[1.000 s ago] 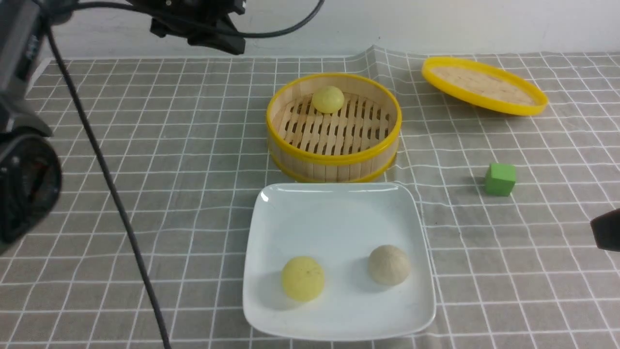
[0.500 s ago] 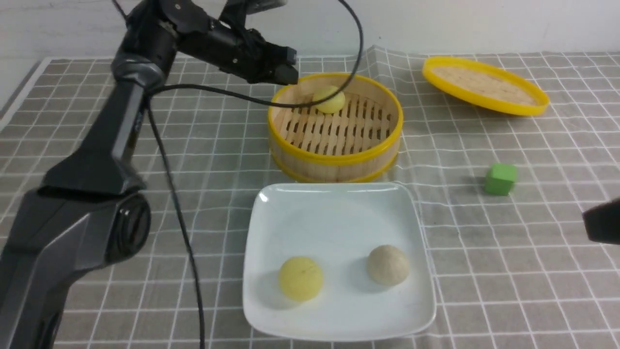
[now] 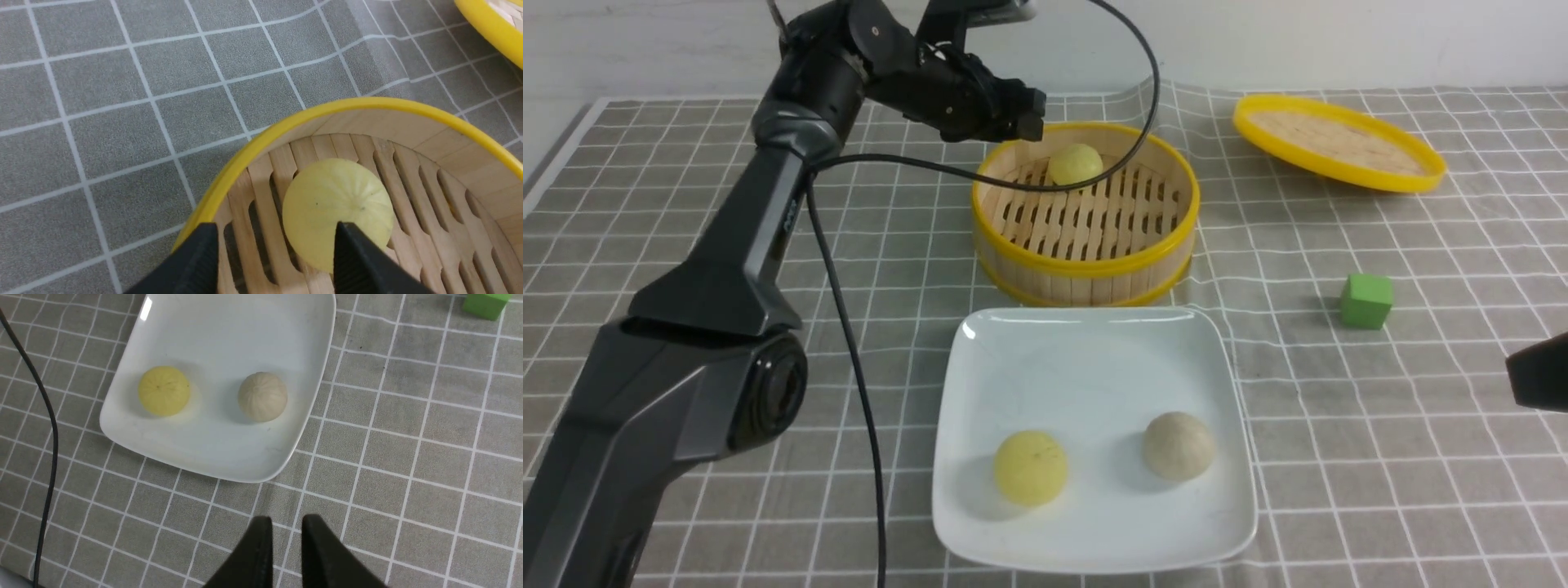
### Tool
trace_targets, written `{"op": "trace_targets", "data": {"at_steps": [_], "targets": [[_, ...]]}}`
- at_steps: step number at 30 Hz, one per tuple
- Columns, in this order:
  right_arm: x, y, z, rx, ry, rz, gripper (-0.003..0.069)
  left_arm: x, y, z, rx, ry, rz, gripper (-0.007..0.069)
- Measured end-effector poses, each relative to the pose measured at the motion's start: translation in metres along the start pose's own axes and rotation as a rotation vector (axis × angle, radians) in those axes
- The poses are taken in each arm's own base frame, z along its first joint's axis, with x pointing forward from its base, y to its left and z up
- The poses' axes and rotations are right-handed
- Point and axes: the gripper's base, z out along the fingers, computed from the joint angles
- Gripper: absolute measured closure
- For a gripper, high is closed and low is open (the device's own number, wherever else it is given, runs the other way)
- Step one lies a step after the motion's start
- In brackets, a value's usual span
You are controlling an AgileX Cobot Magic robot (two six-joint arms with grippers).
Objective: Put the steamed buns into the plate on the grey tablecloth.
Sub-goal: 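Reach into the bamboo steamer and grasp a bun with the left gripper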
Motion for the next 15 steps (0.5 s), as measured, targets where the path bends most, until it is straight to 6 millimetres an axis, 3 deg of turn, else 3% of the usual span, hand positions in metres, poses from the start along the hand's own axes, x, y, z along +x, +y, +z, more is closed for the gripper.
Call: {"op": "trace_targets", "data": {"at_steps": [10,15], "targets": [[-0.002,0.0,0.002,0.0,-0.001,0.005,0.0519,0.013,0.003,0.014,0.122,0.019,-0.135,0.0277],[-0.003,0.0,0.004,-0.004,-0.021,0.009,0.0513,0.033,0.016,0.034,0.247,0.033,-0.262,0.0285]]}}
